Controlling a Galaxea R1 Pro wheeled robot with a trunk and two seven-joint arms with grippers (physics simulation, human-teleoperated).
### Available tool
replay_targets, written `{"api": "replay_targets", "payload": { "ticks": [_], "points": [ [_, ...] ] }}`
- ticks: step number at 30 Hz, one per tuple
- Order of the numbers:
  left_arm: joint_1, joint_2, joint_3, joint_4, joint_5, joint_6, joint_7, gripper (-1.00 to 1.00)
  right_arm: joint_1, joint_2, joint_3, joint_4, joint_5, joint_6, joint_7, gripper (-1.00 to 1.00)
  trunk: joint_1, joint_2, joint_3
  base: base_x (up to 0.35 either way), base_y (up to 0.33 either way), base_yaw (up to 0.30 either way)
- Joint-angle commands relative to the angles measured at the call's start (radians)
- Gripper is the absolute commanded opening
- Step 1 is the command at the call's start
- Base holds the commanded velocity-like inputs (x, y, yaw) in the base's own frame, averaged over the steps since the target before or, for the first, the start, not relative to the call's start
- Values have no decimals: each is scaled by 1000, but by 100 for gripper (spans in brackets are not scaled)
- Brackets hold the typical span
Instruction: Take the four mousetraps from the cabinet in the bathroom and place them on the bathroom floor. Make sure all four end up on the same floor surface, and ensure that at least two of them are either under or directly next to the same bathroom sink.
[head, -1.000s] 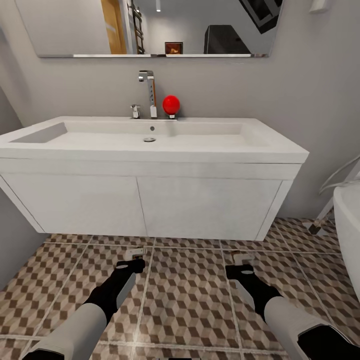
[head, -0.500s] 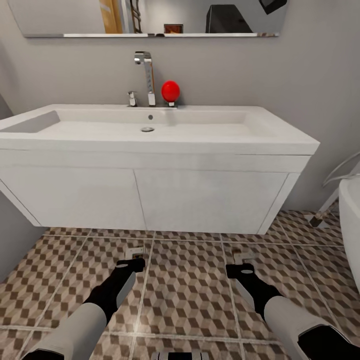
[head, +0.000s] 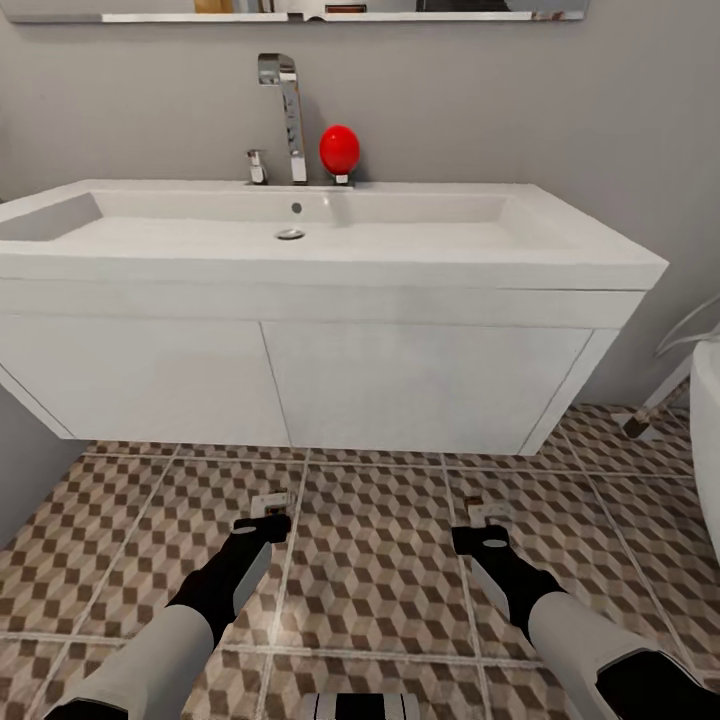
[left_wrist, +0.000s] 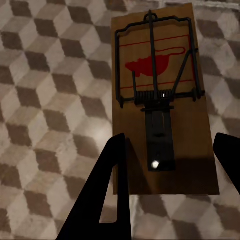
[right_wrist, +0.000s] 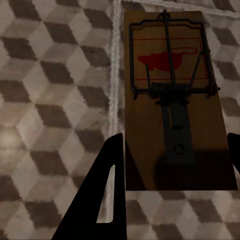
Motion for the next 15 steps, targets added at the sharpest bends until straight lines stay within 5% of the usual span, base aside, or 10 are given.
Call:
{"api": "replay_targets", "payload": {
  "ticks": [1,15],
  "points": [
    [0,1,-7,-1,10,4,12,-100,0,-1,9,-3,-8,4,-6,-100,0,-1,-5,0,0,0],
    [0,-4,-10,-1,-11,7,17,-100,0,10,9,-48,-7,-4,-3,-100,6,-4,-59,0,0,0]
  ]
}}
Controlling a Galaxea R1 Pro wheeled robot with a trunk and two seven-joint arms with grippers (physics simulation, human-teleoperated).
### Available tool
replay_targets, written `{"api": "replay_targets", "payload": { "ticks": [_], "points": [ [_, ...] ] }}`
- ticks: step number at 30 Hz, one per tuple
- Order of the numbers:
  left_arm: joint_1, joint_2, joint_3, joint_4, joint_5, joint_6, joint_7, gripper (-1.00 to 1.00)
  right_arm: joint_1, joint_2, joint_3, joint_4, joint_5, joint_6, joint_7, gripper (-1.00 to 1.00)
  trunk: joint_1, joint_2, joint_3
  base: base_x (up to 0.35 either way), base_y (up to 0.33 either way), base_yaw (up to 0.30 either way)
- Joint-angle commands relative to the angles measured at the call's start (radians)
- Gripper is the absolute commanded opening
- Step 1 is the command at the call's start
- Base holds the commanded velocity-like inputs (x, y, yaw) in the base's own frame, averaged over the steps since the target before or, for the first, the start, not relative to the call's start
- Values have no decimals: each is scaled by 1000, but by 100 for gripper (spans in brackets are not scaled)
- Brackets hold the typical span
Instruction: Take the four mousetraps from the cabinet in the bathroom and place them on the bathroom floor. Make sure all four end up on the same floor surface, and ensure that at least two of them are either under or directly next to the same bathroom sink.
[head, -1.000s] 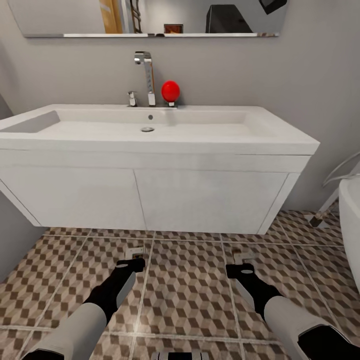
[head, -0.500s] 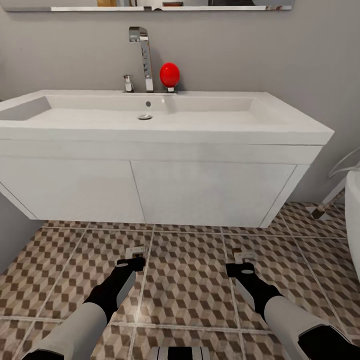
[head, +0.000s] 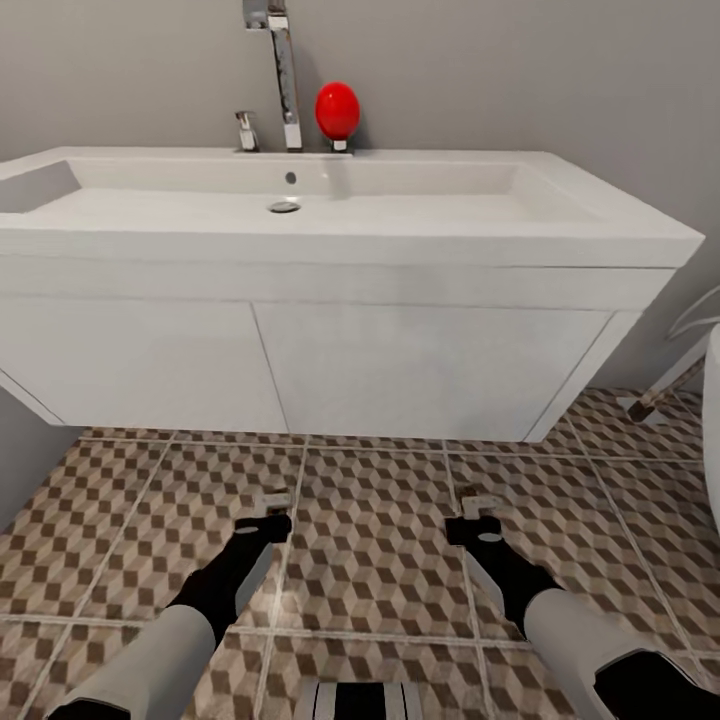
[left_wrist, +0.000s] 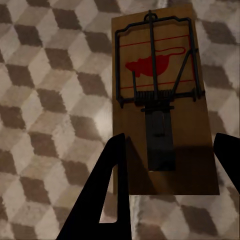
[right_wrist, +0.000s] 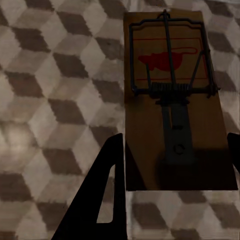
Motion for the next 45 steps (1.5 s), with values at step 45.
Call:
{"api": "replay_targets", "payload": {
  "ticks": [45],
  "points": [
    [0,-74,-9,-161,-95,8,50,-100,-19,36,12,-61,-5,4,-7,-100,20,-11,-175,0,0,0]
  ]
}}
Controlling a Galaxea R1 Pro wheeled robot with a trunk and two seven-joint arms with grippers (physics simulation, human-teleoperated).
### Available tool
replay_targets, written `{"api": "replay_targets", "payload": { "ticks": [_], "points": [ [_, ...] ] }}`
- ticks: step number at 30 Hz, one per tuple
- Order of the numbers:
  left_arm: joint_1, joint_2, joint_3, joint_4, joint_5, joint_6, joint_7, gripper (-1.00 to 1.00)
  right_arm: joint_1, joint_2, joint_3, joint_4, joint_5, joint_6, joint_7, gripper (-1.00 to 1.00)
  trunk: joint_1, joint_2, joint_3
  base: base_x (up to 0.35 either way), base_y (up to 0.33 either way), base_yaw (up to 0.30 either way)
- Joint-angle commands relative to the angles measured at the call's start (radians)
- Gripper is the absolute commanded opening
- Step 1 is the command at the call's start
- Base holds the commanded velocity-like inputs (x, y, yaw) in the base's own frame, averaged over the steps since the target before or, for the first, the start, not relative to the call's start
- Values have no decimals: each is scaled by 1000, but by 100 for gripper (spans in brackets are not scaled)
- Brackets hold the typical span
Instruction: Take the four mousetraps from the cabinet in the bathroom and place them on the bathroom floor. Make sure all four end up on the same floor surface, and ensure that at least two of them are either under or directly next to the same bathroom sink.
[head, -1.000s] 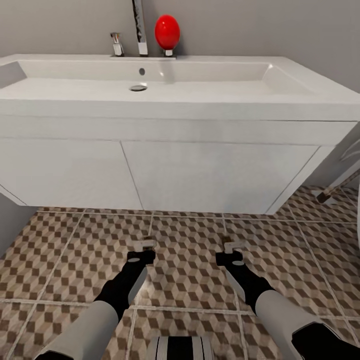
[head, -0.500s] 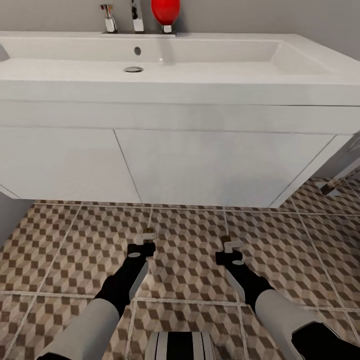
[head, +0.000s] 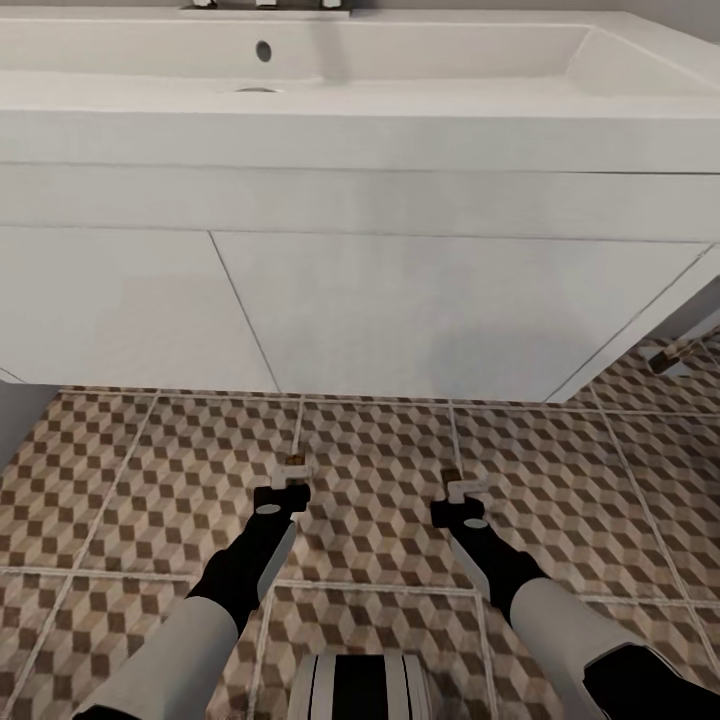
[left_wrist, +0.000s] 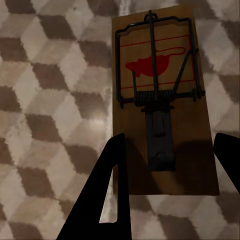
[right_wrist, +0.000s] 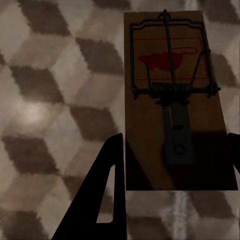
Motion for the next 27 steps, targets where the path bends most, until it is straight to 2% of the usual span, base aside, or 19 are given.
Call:
{"api": "replay_targets", "payload": {
  "ticks": [1,9,15,22,27],
  "points": [
    [0,1,-4,-2,7,5,9,-100,0,-1,9,-5,-9,5,-8,-100,0,-1,-5,0,0,0],
    [0,1,-3,-3,7,3,9,-100,0,-1,10,-16,1,6,-8,-100,4,-2,-36,0,0,0],
    [0,1,-4,-7,7,2,9,-100,0,-1,10,-25,20,5,-8,-100,4,-2,-36,0,0,0],
    [0,1,-3,-54,8,4,9,-100,0,0,10,-90,23,6,-9,-100,4,-2,-36,0,0,0],
    [0,1,-3,-65,8,7,9,-100,0,0,9,-108,24,7,-9,-100,6,-4,-55,0,0,0]
  ]
}}
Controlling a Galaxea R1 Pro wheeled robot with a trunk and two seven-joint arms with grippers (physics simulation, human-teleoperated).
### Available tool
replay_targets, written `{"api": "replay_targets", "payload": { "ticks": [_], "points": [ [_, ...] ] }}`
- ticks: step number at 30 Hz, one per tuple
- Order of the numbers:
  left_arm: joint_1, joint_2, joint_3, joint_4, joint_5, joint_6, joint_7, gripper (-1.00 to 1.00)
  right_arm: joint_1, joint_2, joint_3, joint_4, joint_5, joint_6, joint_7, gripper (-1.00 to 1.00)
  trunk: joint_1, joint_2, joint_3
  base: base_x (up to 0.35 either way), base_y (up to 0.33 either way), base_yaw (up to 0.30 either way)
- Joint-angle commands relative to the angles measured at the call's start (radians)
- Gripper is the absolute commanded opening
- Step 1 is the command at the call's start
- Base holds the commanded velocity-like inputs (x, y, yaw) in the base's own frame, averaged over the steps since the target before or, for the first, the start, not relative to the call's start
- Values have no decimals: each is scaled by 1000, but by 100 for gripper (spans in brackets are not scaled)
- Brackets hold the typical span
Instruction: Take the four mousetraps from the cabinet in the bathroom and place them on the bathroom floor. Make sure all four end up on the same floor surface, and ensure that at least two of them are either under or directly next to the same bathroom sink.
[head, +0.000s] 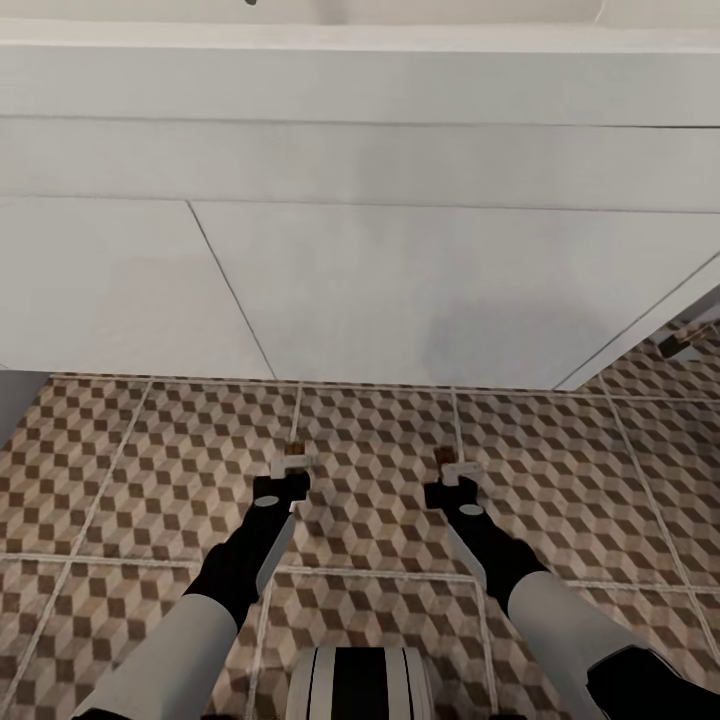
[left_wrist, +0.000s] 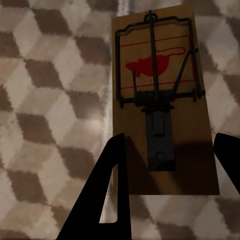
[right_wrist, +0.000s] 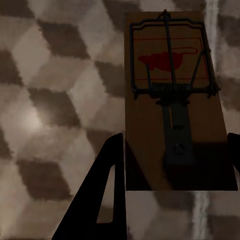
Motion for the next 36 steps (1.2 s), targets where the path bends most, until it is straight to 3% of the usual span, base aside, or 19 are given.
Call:
{"api": "replay_targets", "payload": {
  "ticks": [1,20,36],
  "points": [
    [0,1,-4,-2,7,5,9,-100,-1,-1,9,-4,-10,5,-9,-100,0,-1,-5,0,0,0],
    [0,1,-4,-6,7,6,9,-100,-1,-1,9,-7,-8,6,-14,-100,9,-5,-78,0,0,0],
    [0,1,-5,-11,6,3,10,-100,-1,-1,9,-7,-9,5,-13,-100,9,-5,-78,10,0,0]
  ]
}}
